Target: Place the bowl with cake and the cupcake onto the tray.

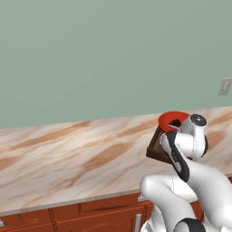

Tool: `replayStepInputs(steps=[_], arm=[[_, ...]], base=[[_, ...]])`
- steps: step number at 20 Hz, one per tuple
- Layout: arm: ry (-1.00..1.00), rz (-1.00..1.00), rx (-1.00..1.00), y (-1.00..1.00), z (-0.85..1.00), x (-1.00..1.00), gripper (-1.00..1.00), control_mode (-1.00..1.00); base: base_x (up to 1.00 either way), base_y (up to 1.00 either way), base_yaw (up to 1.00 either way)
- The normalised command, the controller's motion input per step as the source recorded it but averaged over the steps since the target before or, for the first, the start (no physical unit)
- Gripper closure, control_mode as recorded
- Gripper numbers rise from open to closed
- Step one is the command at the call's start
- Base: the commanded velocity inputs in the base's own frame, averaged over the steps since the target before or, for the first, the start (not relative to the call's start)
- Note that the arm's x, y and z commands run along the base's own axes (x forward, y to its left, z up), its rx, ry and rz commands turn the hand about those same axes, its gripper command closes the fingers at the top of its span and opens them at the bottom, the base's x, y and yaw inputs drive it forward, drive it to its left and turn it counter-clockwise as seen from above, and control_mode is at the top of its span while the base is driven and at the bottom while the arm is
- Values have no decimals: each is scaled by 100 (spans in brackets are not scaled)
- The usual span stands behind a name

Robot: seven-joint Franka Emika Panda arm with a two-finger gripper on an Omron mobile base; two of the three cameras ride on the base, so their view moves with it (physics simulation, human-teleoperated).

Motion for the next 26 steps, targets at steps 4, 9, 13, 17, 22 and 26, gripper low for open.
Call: replayStepInputs(steps=[4,9,13,17,22,26], arm=[[0,0,0,-3,-25,6,100,-100],[0,0,-1,-2,-25,9,100,-100],[0,0,-1,0,-25,7,100,-100],[0,0,-1,0,-22,6,100,-100],[0,0,0,0,-11,1,100,-100],[0,0,0,0,0,0,-100,-100]], base=[[0,0,0],[0,0,0],[0,0,0],[0,0,0],[0,0,0],[0,0,0]])
